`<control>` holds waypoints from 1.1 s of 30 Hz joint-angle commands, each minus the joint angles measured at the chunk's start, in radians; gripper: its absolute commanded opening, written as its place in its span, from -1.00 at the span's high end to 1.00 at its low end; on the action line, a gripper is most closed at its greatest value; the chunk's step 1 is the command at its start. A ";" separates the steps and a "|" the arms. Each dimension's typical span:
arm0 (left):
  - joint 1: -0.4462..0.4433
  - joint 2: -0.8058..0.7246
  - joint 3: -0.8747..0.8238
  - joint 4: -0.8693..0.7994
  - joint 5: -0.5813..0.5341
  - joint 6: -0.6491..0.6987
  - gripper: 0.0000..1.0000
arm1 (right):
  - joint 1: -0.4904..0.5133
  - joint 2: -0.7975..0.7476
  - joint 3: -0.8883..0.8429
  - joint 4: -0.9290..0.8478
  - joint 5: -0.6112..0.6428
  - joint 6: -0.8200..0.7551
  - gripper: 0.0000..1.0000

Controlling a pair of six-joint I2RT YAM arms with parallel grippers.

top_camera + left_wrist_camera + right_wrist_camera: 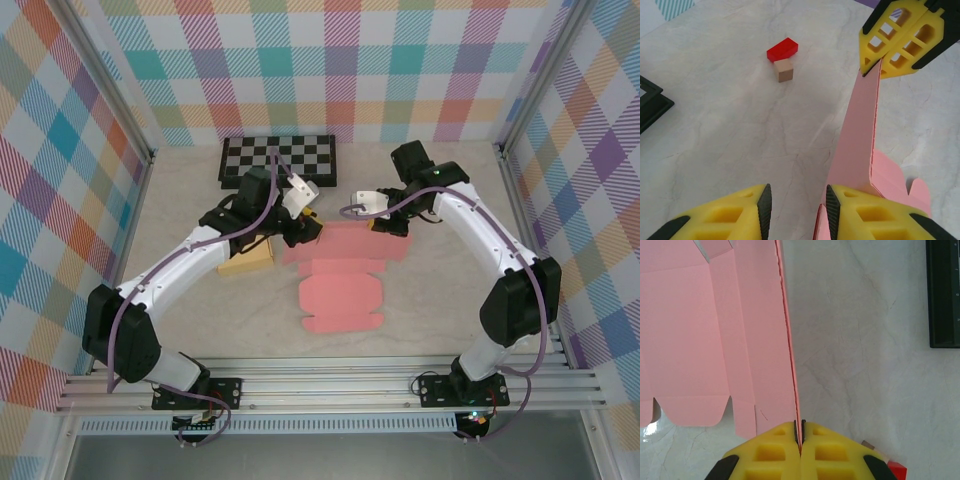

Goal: Fold the paper box

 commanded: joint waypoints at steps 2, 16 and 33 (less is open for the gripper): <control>-0.028 0.019 0.024 -0.020 0.079 0.019 0.24 | -0.005 -0.021 0.012 -0.001 -0.041 0.007 1.00; -0.035 -0.006 0.058 -0.153 0.146 0.125 0.12 | -0.016 -0.039 -0.009 0.007 -0.051 -0.007 1.00; -0.023 0.000 0.096 -0.242 0.251 0.199 -0.05 | -0.022 -0.069 -0.047 0.009 -0.073 -0.033 1.00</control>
